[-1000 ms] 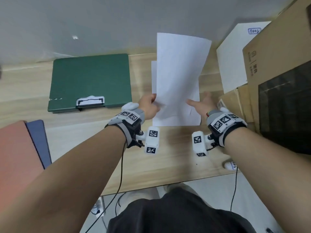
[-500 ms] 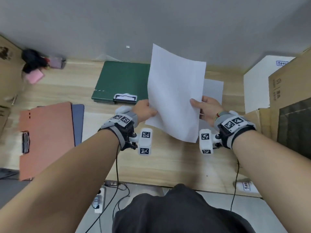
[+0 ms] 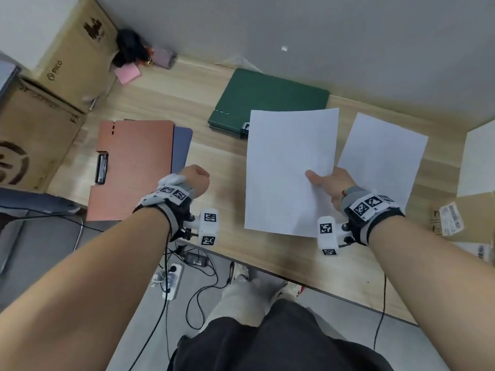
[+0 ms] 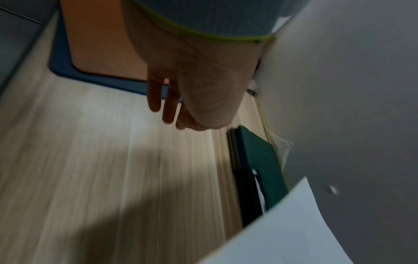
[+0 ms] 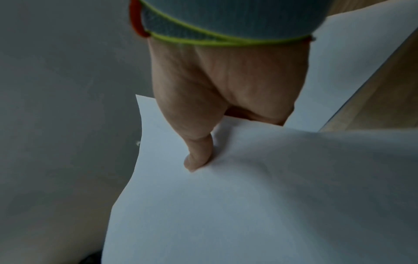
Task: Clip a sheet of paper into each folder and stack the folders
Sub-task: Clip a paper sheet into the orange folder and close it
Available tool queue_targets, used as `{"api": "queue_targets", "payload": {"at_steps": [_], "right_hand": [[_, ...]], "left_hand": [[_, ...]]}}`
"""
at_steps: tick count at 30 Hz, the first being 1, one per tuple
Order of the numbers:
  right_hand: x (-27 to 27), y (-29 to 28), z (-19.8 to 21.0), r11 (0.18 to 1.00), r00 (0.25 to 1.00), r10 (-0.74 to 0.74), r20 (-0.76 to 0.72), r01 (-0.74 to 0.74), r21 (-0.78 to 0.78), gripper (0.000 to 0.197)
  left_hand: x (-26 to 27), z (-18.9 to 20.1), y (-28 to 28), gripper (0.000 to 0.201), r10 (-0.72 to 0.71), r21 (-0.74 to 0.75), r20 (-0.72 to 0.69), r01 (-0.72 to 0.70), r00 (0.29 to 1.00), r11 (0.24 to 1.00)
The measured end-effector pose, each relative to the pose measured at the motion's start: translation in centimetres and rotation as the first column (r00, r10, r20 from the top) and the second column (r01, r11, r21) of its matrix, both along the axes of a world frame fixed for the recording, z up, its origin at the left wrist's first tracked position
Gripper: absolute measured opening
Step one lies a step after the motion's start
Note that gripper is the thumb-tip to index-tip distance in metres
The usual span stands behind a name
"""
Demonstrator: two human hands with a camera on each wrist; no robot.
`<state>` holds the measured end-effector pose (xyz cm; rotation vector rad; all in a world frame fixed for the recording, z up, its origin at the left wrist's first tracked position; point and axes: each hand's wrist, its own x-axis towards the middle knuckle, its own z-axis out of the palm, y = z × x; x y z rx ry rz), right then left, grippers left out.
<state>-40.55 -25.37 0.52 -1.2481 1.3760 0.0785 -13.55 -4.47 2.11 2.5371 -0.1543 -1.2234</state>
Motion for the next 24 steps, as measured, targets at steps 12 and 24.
{"api": "queue_targets", "payload": {"at_steps": [12, 24], "right_hand": [[15.5, 9.2, -1.4, 0.989, 0.990, 0.141, 0.029, -0.142, 0.052, 0.018], [23.3, 13.3, -3.8, 0.950, 0.946, 0.312, -0.084, -0.311, 0.030, 0.037]], "left_hand": [[12.7, -2.6, 12.3, 0.081, -0.094, 0.292, 0.350, -0.013, 0.932, 0.956], [17.5, -5.7, 18.2, 0.134, 0.051, 0.392, 0.292, -0.168, 0.955, 0.904]]}}
